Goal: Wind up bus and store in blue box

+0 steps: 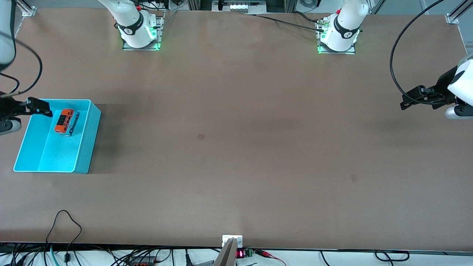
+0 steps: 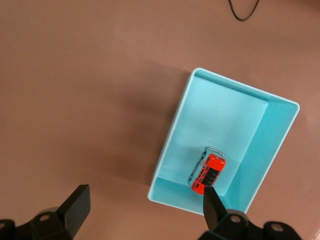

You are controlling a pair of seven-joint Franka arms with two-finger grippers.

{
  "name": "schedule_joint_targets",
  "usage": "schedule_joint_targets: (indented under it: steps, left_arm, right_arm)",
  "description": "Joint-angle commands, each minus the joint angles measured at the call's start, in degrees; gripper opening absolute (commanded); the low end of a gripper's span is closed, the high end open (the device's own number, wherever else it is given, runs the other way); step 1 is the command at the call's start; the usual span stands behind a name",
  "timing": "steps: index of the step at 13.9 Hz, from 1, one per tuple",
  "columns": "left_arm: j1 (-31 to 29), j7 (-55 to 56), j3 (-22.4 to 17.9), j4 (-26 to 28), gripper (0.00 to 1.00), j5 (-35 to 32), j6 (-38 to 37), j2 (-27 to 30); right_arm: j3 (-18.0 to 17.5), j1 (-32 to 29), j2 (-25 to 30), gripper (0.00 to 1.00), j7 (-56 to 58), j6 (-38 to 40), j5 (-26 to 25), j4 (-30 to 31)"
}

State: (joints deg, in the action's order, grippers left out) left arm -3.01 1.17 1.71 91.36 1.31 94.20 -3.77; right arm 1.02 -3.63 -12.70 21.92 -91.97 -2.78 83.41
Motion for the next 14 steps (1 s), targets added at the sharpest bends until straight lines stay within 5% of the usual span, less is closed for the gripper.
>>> schedule_joint_targets:
  steps: [1, 14]
  left_arm:
    - [-0.4, -0.6, 0.2, 0.6, 1.00, -0.2, 0.0, 1.1]
    - [-0.4, -0.6, 0.2, 0.6, 1.00, -0.2, -0.1, 1.2]
  right_arm:
    - [-0.9, 0.6, 2.2, 1.00, -4.1, 3.3, 1.8, -0.5]
    - [-3.5, 4.0, 3.1, 1.00, -14.7, 7.6, 0.7, -0.5]
